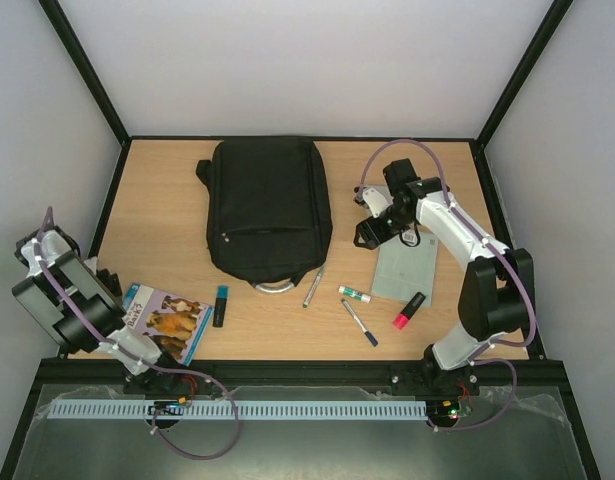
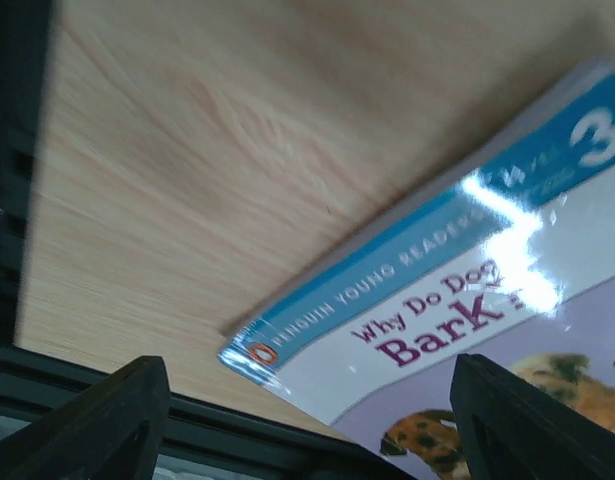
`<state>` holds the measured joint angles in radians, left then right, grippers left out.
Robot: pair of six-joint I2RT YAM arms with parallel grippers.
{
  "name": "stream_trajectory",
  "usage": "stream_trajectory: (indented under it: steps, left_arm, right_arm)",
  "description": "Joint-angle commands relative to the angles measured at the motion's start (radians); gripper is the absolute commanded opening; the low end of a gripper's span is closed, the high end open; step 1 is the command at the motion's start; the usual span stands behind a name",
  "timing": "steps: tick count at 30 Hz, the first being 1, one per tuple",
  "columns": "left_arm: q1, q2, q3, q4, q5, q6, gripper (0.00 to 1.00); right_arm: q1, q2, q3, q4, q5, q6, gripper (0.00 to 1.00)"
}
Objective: Pack the student bag
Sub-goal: Adjust the book at the center of the board.
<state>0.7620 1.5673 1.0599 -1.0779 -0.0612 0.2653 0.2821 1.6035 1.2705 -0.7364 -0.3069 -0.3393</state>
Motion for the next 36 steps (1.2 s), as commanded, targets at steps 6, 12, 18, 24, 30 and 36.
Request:
stream_trajectory:
  steps: [6, 12, 18, 24, 30, 36]
  left_arm:
    - [0.028, -0.133, -0.259, -0.043, 0.008, 0.168, 0.82]
    - [0.033, -0.188, -0.338, -0.005, -0.001, 0.176, 0.88]
    - [0.033, -0.122, -0.346, 0.022, -0.015, 0.151, 0.94]
    - [0.027, -0.022, -0.29, 0.085, 0.061, 0.109, 0.93]
    - [-0.076, 0.053, -0.211, 0.15, 0.118, 0.045, 0.9]
    - [-0.245, 0.113, -0.137, 0.229, 0.087, 0.02, 0.9]
  right_arm:
    - [0.016, 0.039, 0.046, -0.05, -0.013, 0.0, 0.66]
    - [0.022, 0.045, 0.04, -0.05, -0.019, 0.002, 0.66]
    - [0.031, 0.049, 0.045, -0.049, -0.014, 0.0, 0.66]
    - [0.04, 0.045, 0.052, -0.048, 0.011, -0.005, 0.68]
    - [0.046, 0.038, 0.047, -0.046, 0.017, -0.007, 0.68]
    - [0.062, 0.042, 0.057, -0.04, 0.022, -0.007, 0.68]
